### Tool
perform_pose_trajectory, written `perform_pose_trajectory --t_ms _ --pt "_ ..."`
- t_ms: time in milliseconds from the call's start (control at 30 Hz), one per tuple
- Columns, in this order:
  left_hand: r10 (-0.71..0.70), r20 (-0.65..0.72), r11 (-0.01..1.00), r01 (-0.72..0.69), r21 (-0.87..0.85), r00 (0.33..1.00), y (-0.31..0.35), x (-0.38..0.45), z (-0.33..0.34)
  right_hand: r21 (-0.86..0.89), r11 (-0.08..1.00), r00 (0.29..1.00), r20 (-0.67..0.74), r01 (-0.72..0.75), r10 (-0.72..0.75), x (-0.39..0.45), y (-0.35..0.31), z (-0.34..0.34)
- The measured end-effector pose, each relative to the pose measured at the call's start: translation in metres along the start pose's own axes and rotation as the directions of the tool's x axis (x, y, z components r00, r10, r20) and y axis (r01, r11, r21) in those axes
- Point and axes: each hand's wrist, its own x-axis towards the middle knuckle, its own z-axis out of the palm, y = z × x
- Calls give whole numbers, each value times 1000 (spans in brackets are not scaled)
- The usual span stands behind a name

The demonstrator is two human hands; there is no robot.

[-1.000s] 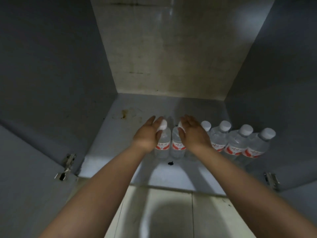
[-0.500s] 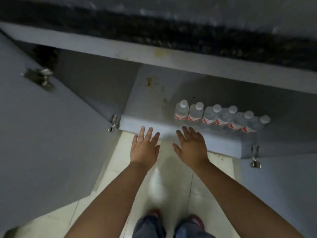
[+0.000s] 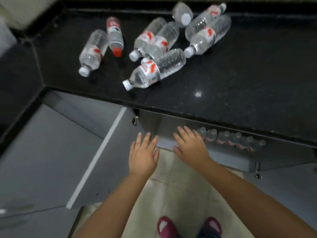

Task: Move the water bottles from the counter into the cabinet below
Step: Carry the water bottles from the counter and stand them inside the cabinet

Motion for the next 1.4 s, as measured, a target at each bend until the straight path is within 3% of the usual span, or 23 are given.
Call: perform_pose_trajectory --t_ms 67,167,300,467,633,667,833,867,900,1000,1100,1200,1333,1400 --pt "14 -101 1000 -16 -19 995 -9 4 -33 -10 999 999 -25 38 -38 18 -12 -34" --pt "24 -261 996 -45 -76 965 -22 17 -76 -65 996 976 -206 61 -73 44 -20 -80" --pt "-5 -305 996 -23 -86 952 -31 46 -114 -62 995 960 -274 -76 57 73 10 -119" --pt "-23 -278 992 -12 -127 960 -27 104 -141 -110 975 958 -239 -192 161 126 61 -158" --pt "-163 -91 927 121 -354 983 -32 155 -150 -274 961 985 -174 -31 -17 211 87 -153" --pt "-150 -47 937 126 -327 988 -35 162 -152 -302 953 996 -86 -11 -16 224 88 -149" --pt "-45 9 977 46 -209 999 -43 186 -159 -437 888 982 -53 139 -180 269 92 -141" --pt "-16 14 977 19 -213 1000 -43 189 -158 -435 887 986 20 156 -164 276 94 -137" --pt "3 17 978 1 -206 1000 -45 191 -156 -461 874 988 63 154 -140 278 94 -137" --pt "-58 56 969 69 -235 997 -44 190 -153 -467 873 986 -12 142 -167 276 97 -137" --pt "-86 89 932 112 -345 992 -48 181 -148 -460 862 976 61 213 -209 263 96 -140" --pt "-40 40 850 55 -524 998 -54 163 -147 -481 870 993 25 110 -112 238 91 -160" --pt "-6 -80 854 -37 -519 997 -46 138 -140 -437 898 995 -51 53 -83 183 97 -172" --pt "29 -203 847 -132 -515 979 -36 120 -144 -369 929 983 -177 -25 -43 150 91 -181"
